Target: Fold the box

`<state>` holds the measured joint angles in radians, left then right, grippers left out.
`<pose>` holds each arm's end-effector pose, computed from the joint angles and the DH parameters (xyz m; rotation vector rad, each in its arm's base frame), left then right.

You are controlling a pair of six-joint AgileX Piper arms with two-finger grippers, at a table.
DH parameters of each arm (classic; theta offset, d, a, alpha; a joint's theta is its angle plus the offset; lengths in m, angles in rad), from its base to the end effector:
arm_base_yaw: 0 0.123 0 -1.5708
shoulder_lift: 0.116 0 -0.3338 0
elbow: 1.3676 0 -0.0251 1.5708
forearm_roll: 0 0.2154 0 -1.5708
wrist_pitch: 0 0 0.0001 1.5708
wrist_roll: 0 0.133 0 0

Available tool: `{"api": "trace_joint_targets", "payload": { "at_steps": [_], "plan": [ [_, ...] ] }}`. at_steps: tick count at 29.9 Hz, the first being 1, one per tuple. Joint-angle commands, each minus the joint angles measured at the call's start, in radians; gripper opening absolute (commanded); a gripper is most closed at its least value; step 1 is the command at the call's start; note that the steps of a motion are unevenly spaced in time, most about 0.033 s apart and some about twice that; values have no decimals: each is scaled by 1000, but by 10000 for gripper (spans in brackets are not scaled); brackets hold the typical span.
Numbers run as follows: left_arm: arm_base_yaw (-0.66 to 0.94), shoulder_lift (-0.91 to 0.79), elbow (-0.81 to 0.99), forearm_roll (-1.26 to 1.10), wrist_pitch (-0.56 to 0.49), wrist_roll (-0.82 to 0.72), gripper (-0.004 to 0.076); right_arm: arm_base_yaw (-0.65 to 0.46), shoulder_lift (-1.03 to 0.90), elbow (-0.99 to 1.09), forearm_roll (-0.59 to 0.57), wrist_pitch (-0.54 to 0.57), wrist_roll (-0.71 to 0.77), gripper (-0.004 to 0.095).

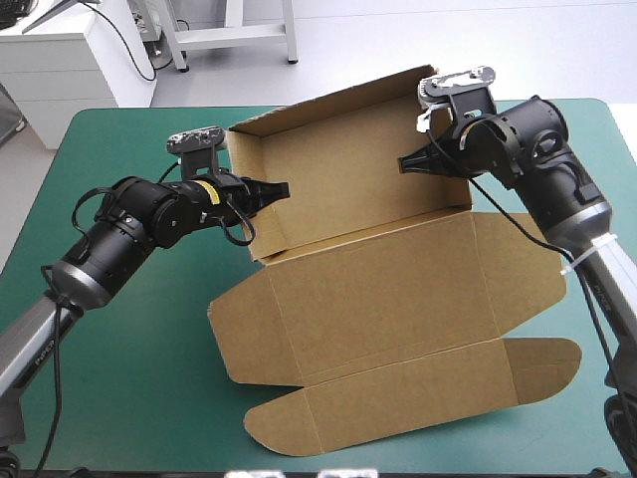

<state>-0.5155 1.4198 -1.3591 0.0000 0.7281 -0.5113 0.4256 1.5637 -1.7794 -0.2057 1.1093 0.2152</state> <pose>0.2649 -0.1501 0.4015 0.0049 2.3307 -0.5314 0.3066 0.1123 0.4494 -0.2676 2.3368 0.0502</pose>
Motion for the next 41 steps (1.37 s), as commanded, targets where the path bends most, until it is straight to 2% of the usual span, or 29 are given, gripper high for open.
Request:
{"api": "trace_joint_targets", "payload": {
  "at_steps": [1, 8, 13, 21, 25, 28, 32, 41],
  "plan": [
    [-11, -42, -30, -17, -82, 4, -8, 4, -40, -29, 11, -70, 23, -1],
    [-11, -28, -57, 40, -13, 2, -8, 4, -15, -29, 33, 44, 44, -2],
    [-11, 61, -110, 76, 116, 7, -8, 4, 23, -13, 33, 118, 47, -2],
    [-11, 253, -254, 90, 330, 114, -8, 0, 73, 105, 59, 122, 25, -21],
    [-11, 334, -337, 111, 479, 150, -8, -32, 108, 121, 178, 121, -16, -21],
    [-11, 367, -369, 118, 545, 153, -8, -64, 132, 121, 275, 125, -57, -21],
    [-11, 396, -377, 115, 560, 159, -8, -89, 163, 121, 346, 136, -87, -21],
    [-11, 443, -377, 112, 560, 159, -8, -89, 241, 121, 355, 136, -94, -21]
  ]
}}
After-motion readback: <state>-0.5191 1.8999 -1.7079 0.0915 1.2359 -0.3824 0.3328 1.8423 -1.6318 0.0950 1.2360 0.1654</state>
